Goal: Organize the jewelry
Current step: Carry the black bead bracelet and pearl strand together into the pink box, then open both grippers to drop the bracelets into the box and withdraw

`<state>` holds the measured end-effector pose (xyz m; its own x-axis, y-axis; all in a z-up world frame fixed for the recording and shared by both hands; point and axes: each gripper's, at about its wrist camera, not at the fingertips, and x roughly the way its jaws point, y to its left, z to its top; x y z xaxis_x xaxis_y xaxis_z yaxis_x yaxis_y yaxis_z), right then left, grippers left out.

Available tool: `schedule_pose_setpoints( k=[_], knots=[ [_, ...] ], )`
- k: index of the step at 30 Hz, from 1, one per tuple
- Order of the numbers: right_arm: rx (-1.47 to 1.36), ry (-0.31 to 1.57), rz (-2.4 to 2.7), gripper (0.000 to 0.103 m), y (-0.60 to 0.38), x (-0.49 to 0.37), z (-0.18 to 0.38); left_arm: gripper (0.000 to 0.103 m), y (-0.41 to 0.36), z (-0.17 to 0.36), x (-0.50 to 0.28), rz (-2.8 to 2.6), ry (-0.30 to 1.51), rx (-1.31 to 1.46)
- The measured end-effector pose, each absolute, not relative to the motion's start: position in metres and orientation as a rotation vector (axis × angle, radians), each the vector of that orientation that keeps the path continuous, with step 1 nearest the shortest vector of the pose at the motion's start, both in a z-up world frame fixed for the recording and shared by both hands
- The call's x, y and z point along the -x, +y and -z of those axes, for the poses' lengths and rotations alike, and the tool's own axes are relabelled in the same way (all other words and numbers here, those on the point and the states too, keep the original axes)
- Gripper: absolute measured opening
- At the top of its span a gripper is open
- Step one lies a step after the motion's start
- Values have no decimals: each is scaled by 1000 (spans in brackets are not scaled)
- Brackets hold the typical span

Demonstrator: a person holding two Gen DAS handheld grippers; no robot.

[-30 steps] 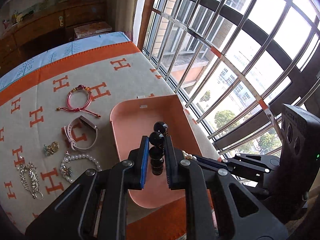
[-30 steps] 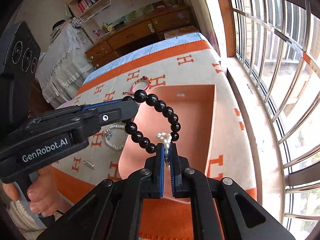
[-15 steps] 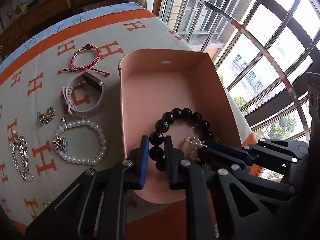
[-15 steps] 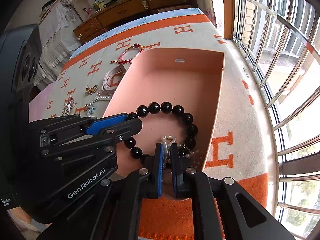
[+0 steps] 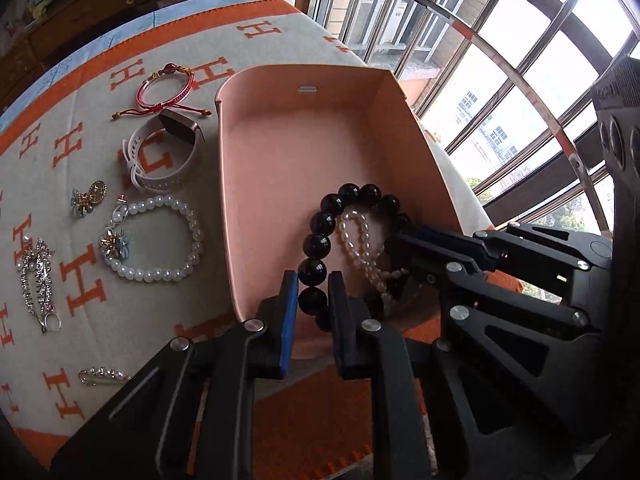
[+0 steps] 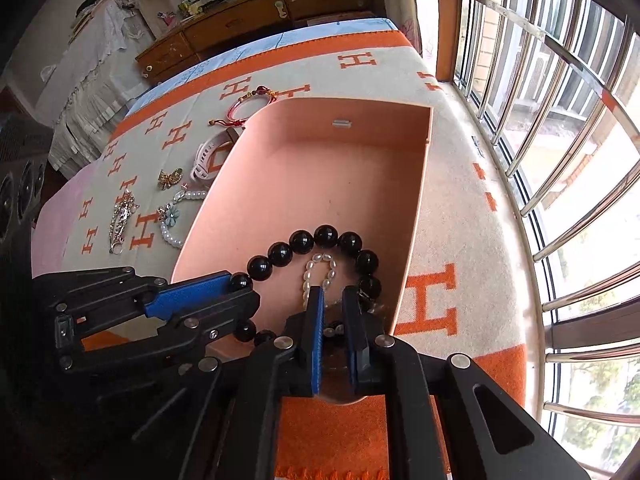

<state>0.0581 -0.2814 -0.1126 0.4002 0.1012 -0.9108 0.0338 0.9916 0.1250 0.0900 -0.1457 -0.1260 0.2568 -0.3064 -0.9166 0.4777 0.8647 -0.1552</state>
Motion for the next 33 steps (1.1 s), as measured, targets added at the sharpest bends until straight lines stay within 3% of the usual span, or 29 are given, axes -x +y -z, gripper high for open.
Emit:
schedule_pose_setpoints(
  k=[9, 14, 16, 23, 25, 33],
  knots=[
    [-119, 1161, -53, 12, -279, -48, 110, 13, -138, 122, -81, 565, 1208, -130],
    [-116, 1126, -50, 26, -278, -41, 98, 13, -127, 111, -77, 581, 1205, -93],
    [-98, 1102, -32, 31, -277, -38, 91, 20, -121, 106, -76, 586, 1194, -79],
    [-94, 1062, -28, 32, -272, -33, 68, 30, -103, 92, -75, 624, 1198, 0],
    [-85, 1056, -28, 32, -267, -33, 62, 38, -96, 86, -72, 601, 1177, -19],
    [-28, 1032, -27, 33, -231, -40, 40, 40, -47, 56, -80, 582, 1132, 54]
  ],
)
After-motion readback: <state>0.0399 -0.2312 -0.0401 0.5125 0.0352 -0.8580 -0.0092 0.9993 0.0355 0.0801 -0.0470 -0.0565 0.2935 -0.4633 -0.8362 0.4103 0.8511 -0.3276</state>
